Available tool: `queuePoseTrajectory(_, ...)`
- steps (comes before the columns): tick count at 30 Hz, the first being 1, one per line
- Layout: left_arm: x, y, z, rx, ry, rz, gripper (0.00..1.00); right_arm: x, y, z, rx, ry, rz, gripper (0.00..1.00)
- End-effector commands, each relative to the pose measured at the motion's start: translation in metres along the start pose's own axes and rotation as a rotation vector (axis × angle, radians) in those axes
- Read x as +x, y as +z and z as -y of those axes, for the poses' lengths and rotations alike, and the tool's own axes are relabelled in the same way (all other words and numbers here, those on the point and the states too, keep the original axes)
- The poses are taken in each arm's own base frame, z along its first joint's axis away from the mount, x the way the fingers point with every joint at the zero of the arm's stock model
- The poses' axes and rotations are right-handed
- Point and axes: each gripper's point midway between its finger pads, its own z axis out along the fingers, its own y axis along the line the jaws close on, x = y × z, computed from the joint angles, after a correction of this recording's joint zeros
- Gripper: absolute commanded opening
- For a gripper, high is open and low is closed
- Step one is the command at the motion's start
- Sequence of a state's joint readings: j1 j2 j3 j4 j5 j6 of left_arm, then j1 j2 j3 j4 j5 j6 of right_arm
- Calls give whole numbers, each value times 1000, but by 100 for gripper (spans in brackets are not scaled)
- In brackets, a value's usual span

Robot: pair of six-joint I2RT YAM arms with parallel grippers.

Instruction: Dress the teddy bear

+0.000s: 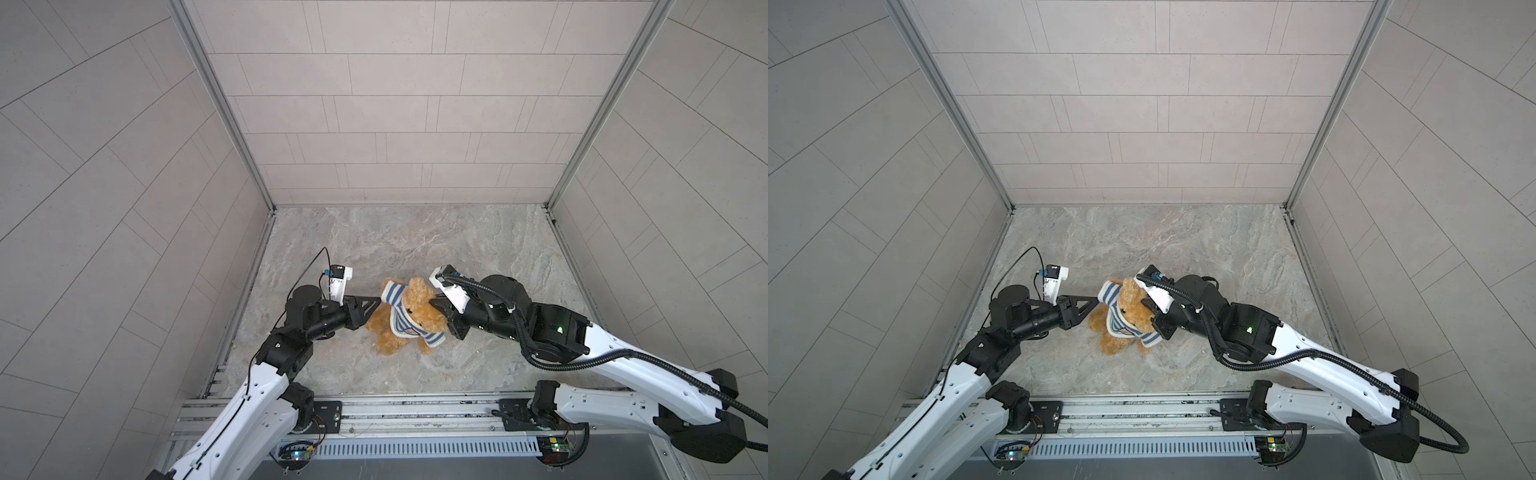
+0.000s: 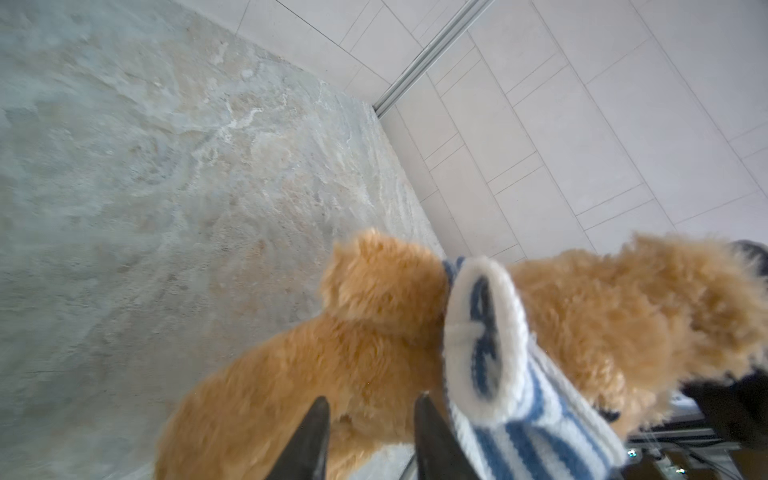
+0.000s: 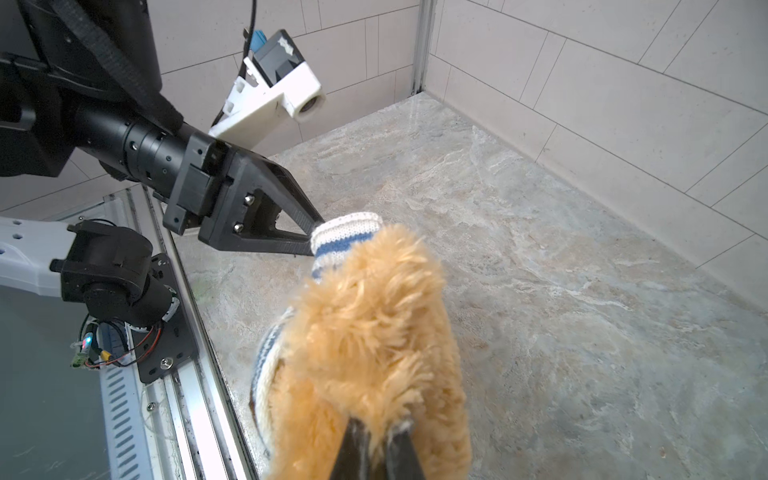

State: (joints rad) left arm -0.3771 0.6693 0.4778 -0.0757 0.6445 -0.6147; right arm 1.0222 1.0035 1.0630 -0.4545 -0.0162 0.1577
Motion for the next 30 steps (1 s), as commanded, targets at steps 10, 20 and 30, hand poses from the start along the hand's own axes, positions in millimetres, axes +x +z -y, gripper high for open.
queuePoseTrajectory(10,13,-20,33,187,33,57,67,-48,-8,-25,-114,86,117,0)
queuePoseTrajectory(20,1,-43,84,411,38,145,63,-84,-29,-38,-178,107,224,0)
queuePoseTrajectory(30,-4,-60,107,517,34,193,48,-90,-37,-37,-175,113,256,0)
